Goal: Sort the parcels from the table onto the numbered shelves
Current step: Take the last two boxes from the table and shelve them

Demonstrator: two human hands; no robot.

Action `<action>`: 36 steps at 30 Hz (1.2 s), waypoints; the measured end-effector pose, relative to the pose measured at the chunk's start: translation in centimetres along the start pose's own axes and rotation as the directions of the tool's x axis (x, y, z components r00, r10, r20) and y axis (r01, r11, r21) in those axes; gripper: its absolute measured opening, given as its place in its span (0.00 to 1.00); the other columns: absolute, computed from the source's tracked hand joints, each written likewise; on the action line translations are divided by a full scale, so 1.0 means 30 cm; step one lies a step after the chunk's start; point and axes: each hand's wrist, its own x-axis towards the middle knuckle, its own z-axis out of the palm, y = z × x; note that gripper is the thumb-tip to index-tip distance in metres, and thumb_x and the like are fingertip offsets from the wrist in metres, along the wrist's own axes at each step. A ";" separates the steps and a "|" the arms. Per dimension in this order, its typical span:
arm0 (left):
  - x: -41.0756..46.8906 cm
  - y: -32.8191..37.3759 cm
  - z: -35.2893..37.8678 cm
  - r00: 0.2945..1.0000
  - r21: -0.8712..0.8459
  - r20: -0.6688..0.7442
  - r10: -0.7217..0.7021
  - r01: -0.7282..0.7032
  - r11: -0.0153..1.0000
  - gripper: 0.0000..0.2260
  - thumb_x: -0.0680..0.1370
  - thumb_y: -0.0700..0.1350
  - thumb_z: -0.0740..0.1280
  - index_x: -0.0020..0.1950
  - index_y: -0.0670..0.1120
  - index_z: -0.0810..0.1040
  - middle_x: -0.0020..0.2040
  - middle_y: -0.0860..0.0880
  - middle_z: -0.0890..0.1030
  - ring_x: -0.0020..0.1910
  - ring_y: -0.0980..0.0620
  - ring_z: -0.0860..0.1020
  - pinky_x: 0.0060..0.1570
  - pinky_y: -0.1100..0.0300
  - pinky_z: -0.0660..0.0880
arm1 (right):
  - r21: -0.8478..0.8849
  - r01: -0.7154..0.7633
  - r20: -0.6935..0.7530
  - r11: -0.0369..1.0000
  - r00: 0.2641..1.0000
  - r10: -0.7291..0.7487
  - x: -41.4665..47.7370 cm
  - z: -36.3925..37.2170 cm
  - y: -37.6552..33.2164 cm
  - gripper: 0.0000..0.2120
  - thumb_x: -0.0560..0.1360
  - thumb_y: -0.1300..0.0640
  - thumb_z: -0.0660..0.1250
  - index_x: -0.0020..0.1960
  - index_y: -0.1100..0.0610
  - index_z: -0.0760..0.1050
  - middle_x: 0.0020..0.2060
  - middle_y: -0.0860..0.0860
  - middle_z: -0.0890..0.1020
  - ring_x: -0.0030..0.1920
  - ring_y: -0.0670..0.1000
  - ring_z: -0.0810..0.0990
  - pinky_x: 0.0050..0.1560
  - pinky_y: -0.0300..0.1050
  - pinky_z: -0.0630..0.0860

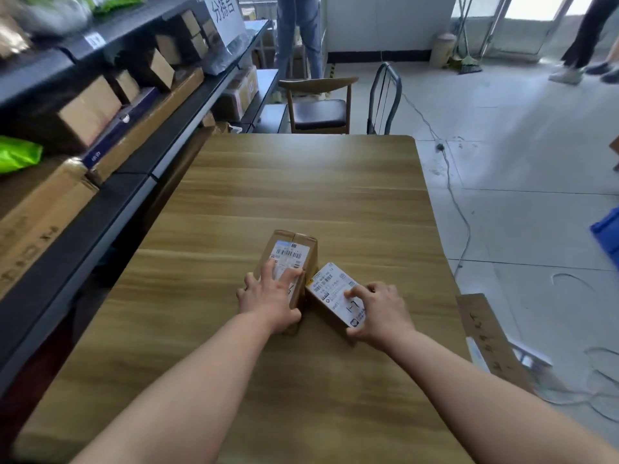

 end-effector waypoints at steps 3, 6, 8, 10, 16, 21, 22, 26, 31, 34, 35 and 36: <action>-0.121 -0.003 0.040 1.000 -0.005 -0.009 -0.028 0.028 1.000 0.33 0.68 0.57 0.69 0.68 0.68 0.56 0.76 0.49 0.49 0.69 0.37 0.59 0.64 0.43 0.65 | -0.021 0.039 0.016 0.999 0.999 -0.039 -0.075 0.016 0.008 0.32 0.61 0.42 0.74 0.63 0.38 0.68 0.63 0.50 0.69 0.62 0.54 0.65 0.62 0.49 0.67; -0.241 0.012 0.080 0.997 -0.024 -0.008 -0.078 0.077 0.997 0.33 0.69 0.56 0.69 0.68 0.67 0.56 0.76 0.49 0.49 0.69 0.37 0.59 0.64 0.43 0.65 | -0.032 0.085 0.041 0.996 0.996 -0.084 -0.161 0.034 0.031 0.32 0.61 0.41 0.74 0.63 0.38 0.67 0.63 0.51 0.69 0.62 0.54 0.65 0.62 0.49 0.67; -0.322 0.035 0.107 0.993 -0.034 -0.002 -0.116 0.116 0.993 0.33 0.68 0.55 0.69 0.68 0.67 0.56 0.76 0.49 0.49 0.69 0.38 0.60 0.63 0.43 0.65 | -0.050 0.120 0.059 0.992 0.991 -0.117 -0.227 0.045 0.053 0.32 0.61 0.41 0.74 0.63 0.37 0.67 0.63 0.50 0.69 0.62 0.54 0.65 0.61 0.48 0.67; -0.399 0.060 0.135 0.989 -0.042 0.000 -0.151 0.150 0.988 0.33 0.68 0.55 0.69 0.69 0.68 0.57 0.76 0.50 0.49 0.69 0.38 0.60 0.63 0.43 0.65 | -0.062 0.155 0.061 0.986 0.987 -0.151 -0.296 0.060 0.077 0.32 0.61 0.40 0.73 0.63 0.37 0.67 0.62 0.50 0.69 0.62 0.53 0.65 0.59 0.48 0.67; -0.604 0.131 0.214 0.974 -0.091 -0.011 -0.226 0.224 0.970 0.32 0.67 0.54 0.68 0.67 0.68 0.57 0.76 0.50 0.49 0.69 0.38 0.59 0.62 0.43 0.66 | -0.067 0.252 0.047 0.965 0.967 -0.250 -0.454 0.102 0.153 0.31 0.62 0.41 0.71 0.63 0.37 0.67 0.61 0.50 0.68 0.61 0.53 0.64 0.56 0.48 0.66; -0.708 0.152 0.265 0.971 -0.108 -0.020 -0.240 0.237 0.966 0.33 0.69 0.57 0.68 0.68 0.70 0.54 0.78 0.52 0.47 0.73 0.35 0.54 0.66 0.41 0.63 | -0.046 0.322 0.036 0.946 0.947 -0.321 -0.523 0.134 0.206 0.33 0.63 0.41 0.70 0.66 0.38 0.65 0.65 0.50 0.67 0.62 0.54 0.65 0.60 0.49 0.66; -0.719 0.148 0.266 0.970 -0.126 -0.013 -0.244 0.240 0.962 0.35 0.69 0.58 0.69 0.70 0.70 0.53 0.78 0.54 0.46 0.74 0.36 0.53 0.68 0.40 0.61 | -0.038 0.330 0.042 0.943 0.944 -0.329 -0.530 0.136 0.212 0.33 0.63 0.41 0.70 0.67 0.38 0.65 0.66 0.50 0.66 0.63 0.54 0.65 0.61 0.49 0.67; -0.749 0.126 0.268 0.961 -0.280 -0.017 -0.277 0.261 0.924 0.41 0.66 0.60 0.72 0.73 0.66 0.53 0.79 0.53 0.44 0.77 0.41 0.49 0.71 0.42 0.59 | -0.001 0.345 0.073 0.939 0.936 -0.344 -0.546 0.143 0.230 0.35 0.64 0.43 0.69 0.70 0.39 0.62 0.70 0.51 0.62 0.68 0.55 0.64 0.65 0.49 0.67; -0.773 0.121 0.284 0.931 -0.333 -0.009 -0.365 0.341 0.879 0.44 0.65 0.60 0.74 0.73 0.69 0.51 0.79 0.45 0.42 0.76 0.38 0.51 0.72 0.44 0.59 | 0.037 0.350 0.045 0.936 0.935 -0.351 -0.549 0.150 0.236 0.36 0.64 0.42 0.71 0.69 0.39 0.63 0.69 0.51 0.62 0.68 0.54 0.62 0.63 0.48 0.68; -0.777 0.126 0.311 0.926 -0.307 -0.017 -0.378 0.355 0.883 0.44 0.66 0.60 0.73 0.73 0.71 0.48 0.79 0.45 0.41 0.75 0.37 0.53 0.71 0.44 0.61 | 0.050 0.340 0.035 0.939 0.939 -0.342 -0.549 0.155 0.237 0.37 0.63 0.42 0.72 0.69 0.39 0.64 0.69 0.51 0.62 0.68 0.54 0.62 0.64 0.49 0.68; -0.776 0.129 0.317 0.919 -0.316 -0.022 -0.394 0.368 0.875 0.43 0.67 0.60 0.73 0.72 0.71 0.48 0.78 0.45 0.41 0.74 0.37 0.53 0.70 0.44 0.62 | 0.048 0.341 0.035 0.939 0.939 -0.343 -0.547 0.157 0.237 0.37 0.63 0.42 0.72 0.69 0.39 0.64 0.69 0.51 0.62 0.67 0.54 0.62 0.64 0.49 0.68; -0.774 0.134 0.320 0.912 -0.323 -0.025 -0.410 0.380 0.867 0.42 0.66 0.60 0.73 0.72 0.71 0.49 0.78 0.45 0.42 0.74 0.36 0.54 0.69 0.44 0.62 | 0.044 0.345 0.037 0.938 0.937 -0.347 -0.545 0.158 0.238 0.37 0.63 0.42 0.72 0.69 0.39 0.64 0.68 0.52 0.62 0.67 0.54 0.62 0.64 0.49 0.67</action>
